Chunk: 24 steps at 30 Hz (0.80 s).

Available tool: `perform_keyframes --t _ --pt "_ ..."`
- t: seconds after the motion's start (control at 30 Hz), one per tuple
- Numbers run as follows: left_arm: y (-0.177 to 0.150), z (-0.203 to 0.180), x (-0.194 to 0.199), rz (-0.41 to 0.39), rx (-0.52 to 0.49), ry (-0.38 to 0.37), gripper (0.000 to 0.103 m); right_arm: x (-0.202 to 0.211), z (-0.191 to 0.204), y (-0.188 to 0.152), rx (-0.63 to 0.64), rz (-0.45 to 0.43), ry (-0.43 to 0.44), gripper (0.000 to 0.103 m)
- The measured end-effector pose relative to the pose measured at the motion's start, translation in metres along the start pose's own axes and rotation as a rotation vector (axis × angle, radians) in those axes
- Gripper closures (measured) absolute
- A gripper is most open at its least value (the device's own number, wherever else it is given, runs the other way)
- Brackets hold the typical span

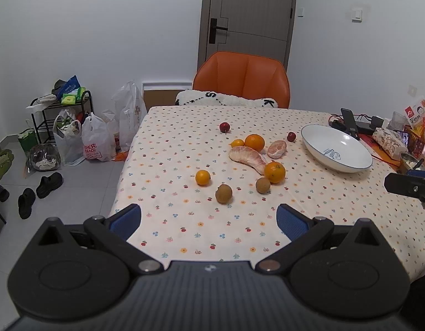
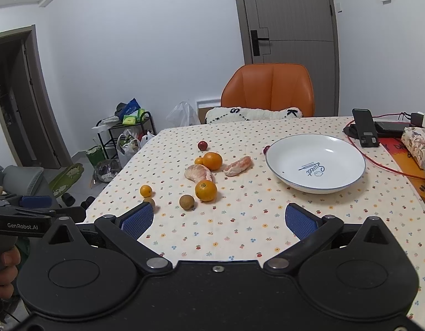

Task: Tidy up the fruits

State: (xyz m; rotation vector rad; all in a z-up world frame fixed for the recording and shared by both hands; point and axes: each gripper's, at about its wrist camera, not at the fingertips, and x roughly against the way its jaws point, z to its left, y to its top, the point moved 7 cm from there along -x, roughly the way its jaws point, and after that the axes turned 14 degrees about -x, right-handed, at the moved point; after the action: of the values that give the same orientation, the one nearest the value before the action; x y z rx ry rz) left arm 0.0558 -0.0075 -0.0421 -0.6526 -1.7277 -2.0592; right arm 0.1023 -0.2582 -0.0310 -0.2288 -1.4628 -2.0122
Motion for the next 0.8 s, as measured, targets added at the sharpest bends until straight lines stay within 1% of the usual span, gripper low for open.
perform_keyframes --t 0.8 --pt "0.0034 0.0032 0.0026 -0.002 0.001 0.000 0.000 0.0015 0.0012 0.0004 0.002 -0.001 -0.001 0.000"
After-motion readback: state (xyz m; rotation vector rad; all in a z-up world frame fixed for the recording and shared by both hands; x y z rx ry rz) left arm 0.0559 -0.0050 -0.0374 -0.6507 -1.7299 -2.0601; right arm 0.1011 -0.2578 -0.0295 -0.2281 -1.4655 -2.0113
